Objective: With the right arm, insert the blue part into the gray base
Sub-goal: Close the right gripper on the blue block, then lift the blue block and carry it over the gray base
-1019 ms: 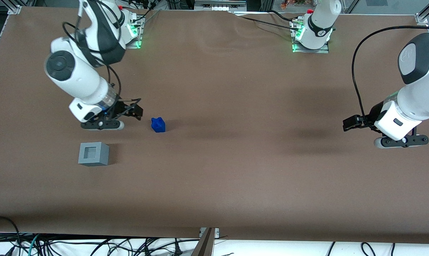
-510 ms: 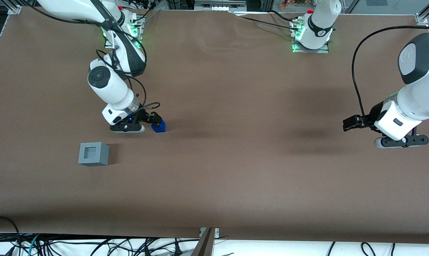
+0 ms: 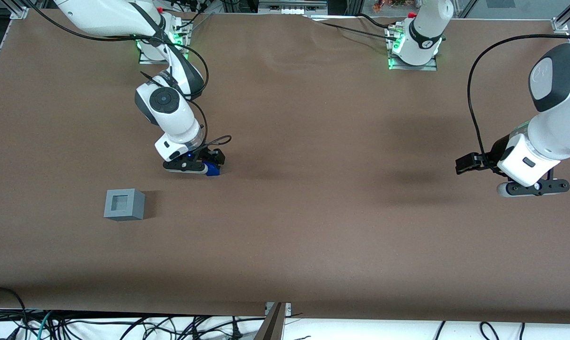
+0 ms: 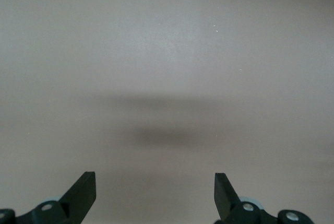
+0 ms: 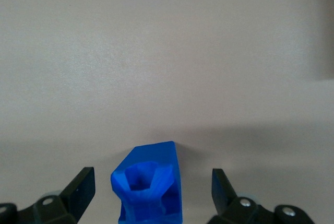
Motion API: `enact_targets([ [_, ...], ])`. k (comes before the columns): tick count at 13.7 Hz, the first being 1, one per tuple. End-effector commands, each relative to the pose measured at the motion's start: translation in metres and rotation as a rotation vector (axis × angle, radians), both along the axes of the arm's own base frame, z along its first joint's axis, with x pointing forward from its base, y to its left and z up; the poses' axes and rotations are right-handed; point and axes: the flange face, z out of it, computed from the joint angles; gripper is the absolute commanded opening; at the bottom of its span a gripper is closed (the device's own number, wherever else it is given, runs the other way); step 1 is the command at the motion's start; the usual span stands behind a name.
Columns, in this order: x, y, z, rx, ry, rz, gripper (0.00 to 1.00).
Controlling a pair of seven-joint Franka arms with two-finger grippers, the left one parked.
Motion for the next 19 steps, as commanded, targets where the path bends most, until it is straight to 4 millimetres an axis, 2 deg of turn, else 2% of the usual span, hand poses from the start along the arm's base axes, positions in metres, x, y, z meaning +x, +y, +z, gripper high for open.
enact_targets([
  [1, -0.003, -0.001, -0.003, -0.005, -0.002, -0.015, 0.96],
  [4, -0.004, 0.000, -0.006, -0.004, 0.004, -0.017, 0.78],
  [7, -0.006, 0.001, -0.009, 0.000, 0.011, -0.035, 0.64],
  [8, -0.007, 0.005, -0.008, 0.004, 0.010, -0.028, 0.56],
  [9, -0.005, 0.006, -0.005, 0.004, 0.002, -0.014, 0.42],
  [10, -0.001, 0.005, 0.003, -0.005, -0.007, -0.004, 0.31],
  [11, 0.009, 0.002, 0.015, -0.041, 0.001, 0.010, 0.30],
  [13, 0.035, -0.009, 0.054, -0.132, 0.041, 0.069, 0.30],
  [14, 0.049, -0.018, 0.074, -0.126, 0.075, 0.106, 0.30],
  [15, 0.066, -0.042, 0.092, -0.086, 0.111, 0.134, 0.30],
  [17, 0.099, -0.103, 0.120, -0.005, 0.156, 0.213, 0.31],
  [19, 0.117, -0.156, 0.132, 0.029, 0.155, 0.279, 0.31],
])
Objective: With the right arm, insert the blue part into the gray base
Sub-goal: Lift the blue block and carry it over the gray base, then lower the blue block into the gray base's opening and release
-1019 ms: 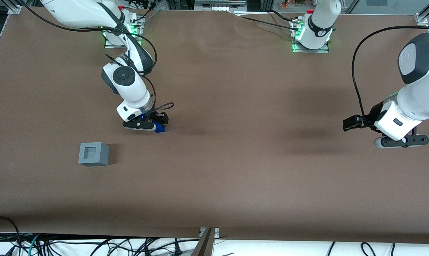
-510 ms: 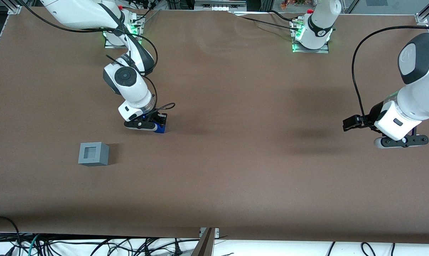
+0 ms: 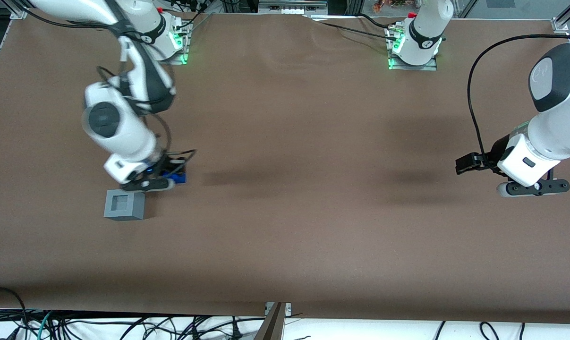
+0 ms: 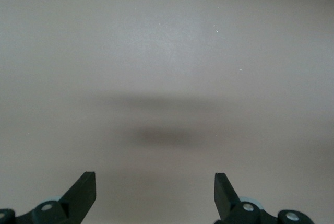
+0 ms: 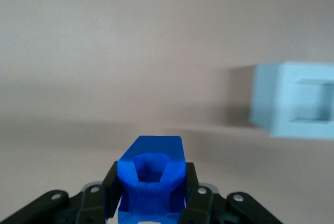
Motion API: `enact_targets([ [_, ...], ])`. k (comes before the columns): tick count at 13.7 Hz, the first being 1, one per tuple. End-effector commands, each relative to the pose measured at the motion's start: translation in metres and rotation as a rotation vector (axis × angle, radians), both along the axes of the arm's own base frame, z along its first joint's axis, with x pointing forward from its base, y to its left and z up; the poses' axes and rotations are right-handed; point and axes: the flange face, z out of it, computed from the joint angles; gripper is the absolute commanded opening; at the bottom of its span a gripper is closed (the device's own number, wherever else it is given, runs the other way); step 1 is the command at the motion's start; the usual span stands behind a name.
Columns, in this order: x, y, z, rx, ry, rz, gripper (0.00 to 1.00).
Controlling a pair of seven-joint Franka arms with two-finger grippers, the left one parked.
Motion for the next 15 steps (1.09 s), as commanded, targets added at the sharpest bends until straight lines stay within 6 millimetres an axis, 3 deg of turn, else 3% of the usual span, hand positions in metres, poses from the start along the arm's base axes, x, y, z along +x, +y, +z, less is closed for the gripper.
enact_targets([
  [1, 0.022, -0.065, 0.007, 0.028, 0.013, 0.090, 0.31],
  [4, 0.036, -0.114, -0.002, 0.006, 0.000, 0.128, 0.31],
  [6, 0.046, -0.135, -0.012, -0.004, -0.022, 0.154, 0.30],
  [11, 0.056, -0.158, -0.030, -0.013, -0.030, 0.108, 0.30],
  [15, 0.056, -0.158, -0.037, -0.013, -0.023, 0.029, 0.30],
])
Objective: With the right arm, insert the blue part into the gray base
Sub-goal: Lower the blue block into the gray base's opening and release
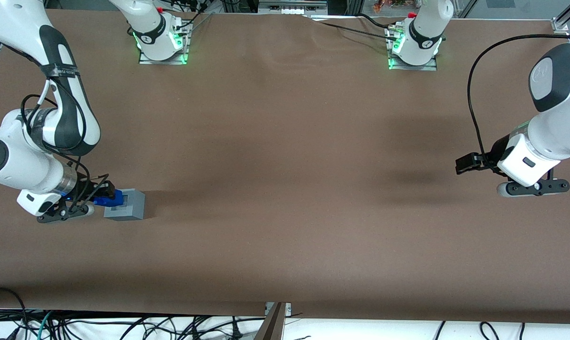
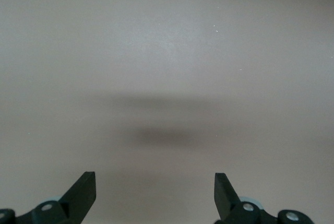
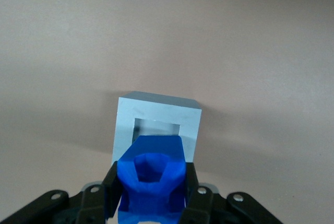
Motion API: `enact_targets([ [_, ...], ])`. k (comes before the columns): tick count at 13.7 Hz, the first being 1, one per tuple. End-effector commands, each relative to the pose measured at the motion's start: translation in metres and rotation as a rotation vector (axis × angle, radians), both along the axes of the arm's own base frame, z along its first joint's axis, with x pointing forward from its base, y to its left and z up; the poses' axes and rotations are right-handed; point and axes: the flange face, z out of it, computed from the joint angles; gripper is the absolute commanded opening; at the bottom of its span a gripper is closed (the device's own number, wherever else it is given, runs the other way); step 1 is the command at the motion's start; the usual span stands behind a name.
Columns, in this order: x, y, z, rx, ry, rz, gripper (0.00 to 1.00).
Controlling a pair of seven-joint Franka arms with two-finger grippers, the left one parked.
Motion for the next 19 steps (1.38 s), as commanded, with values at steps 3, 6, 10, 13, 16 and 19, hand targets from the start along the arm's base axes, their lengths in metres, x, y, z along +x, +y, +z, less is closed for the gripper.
enact_targets([
  [3, 0.006, 0.001, 0.002, 0.013, -0.008, -0.082, 0.30],
  [6, 0.006, 0.001, -0.002, 0.014, -0.003, -0.096, 0.30],
  [10, 0.007, 0.004, -0.013, 0.016, 0.001, -0.133, 0.30],
  [13, 0.007, 0.006, -0.016, 0.015, 0.006, -0.132, 0.30],
  [16, 0.008, 0.007, -0.016, 0.015, 0.001, -0.136, 0.30],
  [19, 0.009, 0.007, -0.018, 0.012, -0.008, -0.131, 0.30],
])
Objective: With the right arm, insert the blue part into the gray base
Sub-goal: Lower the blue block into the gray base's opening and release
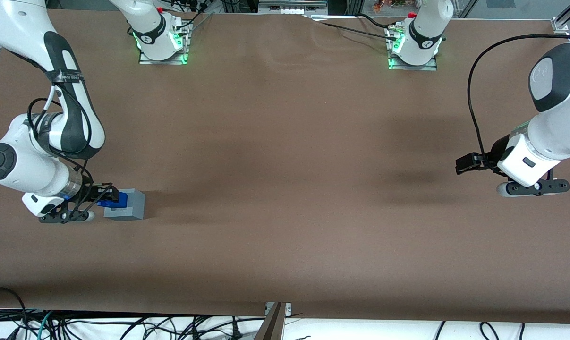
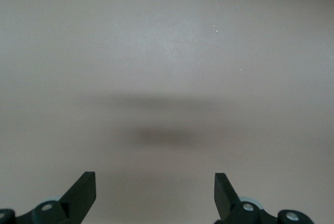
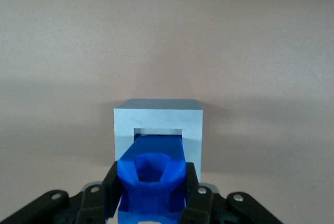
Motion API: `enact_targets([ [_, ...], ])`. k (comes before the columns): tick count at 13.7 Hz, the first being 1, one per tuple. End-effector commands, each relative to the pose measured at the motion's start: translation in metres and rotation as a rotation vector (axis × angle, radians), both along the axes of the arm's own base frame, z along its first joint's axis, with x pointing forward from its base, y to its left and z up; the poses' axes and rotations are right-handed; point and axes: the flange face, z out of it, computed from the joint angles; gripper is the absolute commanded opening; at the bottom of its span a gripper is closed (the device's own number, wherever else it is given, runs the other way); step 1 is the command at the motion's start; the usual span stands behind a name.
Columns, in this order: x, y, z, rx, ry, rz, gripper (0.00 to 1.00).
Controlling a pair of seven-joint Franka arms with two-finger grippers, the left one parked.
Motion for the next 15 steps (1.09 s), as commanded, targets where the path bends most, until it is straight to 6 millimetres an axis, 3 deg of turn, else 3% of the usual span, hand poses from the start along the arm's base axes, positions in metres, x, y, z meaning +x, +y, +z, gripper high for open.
enact_targets([
  [1, 0.006, 0.001, -0.005, 0.006, -0.008, -0.010, 0.30],
  [5, 0.007, 0.001, -0.010, 0.001, -0.016, -0.011, 0.31],
  [10, 0.006, 0.003, -0.015, 0.004, -0.031, -0.018, 0.44],
  [11, 0.006, 0.002, -0.015, 0.005, -0.031, -0.019, 0.52],
  [12, 0.007, 0.003, -0.013, 0.005, -0.034, -0.014, 0.84],
  [13, 0.007, 0.001, -0.008, 0.004, -0.037, -0.013, 0.99],
  [15, 0.007, 0.003, 0.007, 0.002, -0.045, -0.009, 0.99],
])
